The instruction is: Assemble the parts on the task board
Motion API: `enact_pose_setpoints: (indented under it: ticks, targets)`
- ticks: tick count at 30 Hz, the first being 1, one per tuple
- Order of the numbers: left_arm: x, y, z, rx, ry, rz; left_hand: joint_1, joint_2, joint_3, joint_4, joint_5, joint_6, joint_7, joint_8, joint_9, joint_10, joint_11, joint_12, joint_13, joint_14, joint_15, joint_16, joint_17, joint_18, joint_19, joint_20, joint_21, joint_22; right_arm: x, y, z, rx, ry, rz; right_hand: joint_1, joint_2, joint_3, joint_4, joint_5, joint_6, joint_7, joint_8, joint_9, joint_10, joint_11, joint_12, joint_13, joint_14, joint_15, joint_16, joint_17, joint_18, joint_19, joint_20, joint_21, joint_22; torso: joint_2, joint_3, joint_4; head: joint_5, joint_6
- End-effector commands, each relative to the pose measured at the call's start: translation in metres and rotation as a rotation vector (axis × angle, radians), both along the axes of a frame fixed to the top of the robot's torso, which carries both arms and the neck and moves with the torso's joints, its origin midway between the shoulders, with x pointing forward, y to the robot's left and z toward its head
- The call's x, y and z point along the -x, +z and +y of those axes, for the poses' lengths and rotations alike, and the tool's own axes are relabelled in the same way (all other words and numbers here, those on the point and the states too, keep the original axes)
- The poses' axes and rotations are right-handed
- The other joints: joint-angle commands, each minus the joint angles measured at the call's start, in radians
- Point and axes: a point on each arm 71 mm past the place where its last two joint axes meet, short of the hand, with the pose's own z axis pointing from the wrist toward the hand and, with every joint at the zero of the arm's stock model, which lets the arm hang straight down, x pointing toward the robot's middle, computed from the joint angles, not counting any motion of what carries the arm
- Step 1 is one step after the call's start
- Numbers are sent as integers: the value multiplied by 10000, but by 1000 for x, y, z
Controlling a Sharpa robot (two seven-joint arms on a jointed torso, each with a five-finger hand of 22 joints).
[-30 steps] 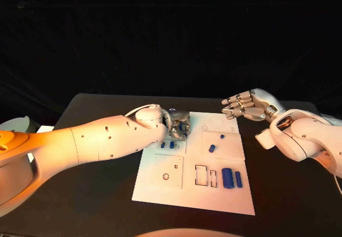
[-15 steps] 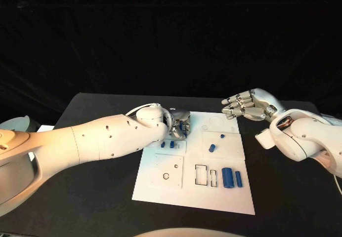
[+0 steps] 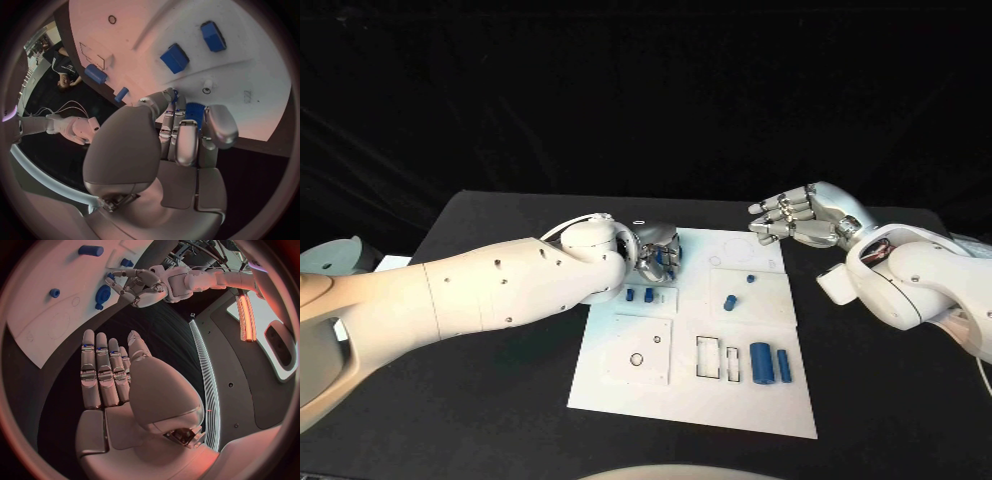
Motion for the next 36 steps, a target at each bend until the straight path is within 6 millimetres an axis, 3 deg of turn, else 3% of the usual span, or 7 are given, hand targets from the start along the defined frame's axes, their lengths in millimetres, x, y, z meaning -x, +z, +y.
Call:
enact_pose_setpoints:
  ticks: [1,14,25,36]
  targets:
    - [2,8,2,567,90,-96,-119,10,64,14,6,71,27,-45,-10,100,4,-64,4,271,-26,-41,-15,-169,108,-4,49,11,1,0,1,-37,134,-74,-27,-74,63,6,24,-4,94,-44,-12,3,75,-50,-10,-12,35,-58,-8,63,9,26,-34,-16,8,2,4,32,10]
    - [12,25,29,901,438,-361,-176,-16,105,-29,1,128,38,-69,-8,183,1,-123,20,280,-26,-22,-7,-177,111,2,109,69,2,-2,2,-92,142,-6,-30,-77,70,5,37,-5,96,-43,-15,0,77,-59,-10,-21,39,-60,-25,63,6,31,-48,-16,15,-6,9,88,-11]
    - [1,20,51,508,981,-194,-257,-56,110,-44,-7,170,32,-95,-7,242,-1,-179,30,289,-26,-8,-4,-181,116,6,149,110,2,-3,2,-96,152,21,-36,-79,75,6,50,-6,98,-43,-18,-2,80,-66,-10,-27,42,-61,-40,63,4,35,-61,-17,15,-8,-22,145,-3]
    - [-1,13,53,238,961,182,-326,-109,93,-57,-15,184,16,-124,-10,269,-7,-236,33,283,-30,-21,-46,-176,106,7,134,106,2,-4,2,-94,154,35,-45,-87,80,7,68,-9,103,-43,-22,-6,85,-77,-10,-37,48,-62,-62,64,1,41,-80,-17,22,-12,-10,148,-31]
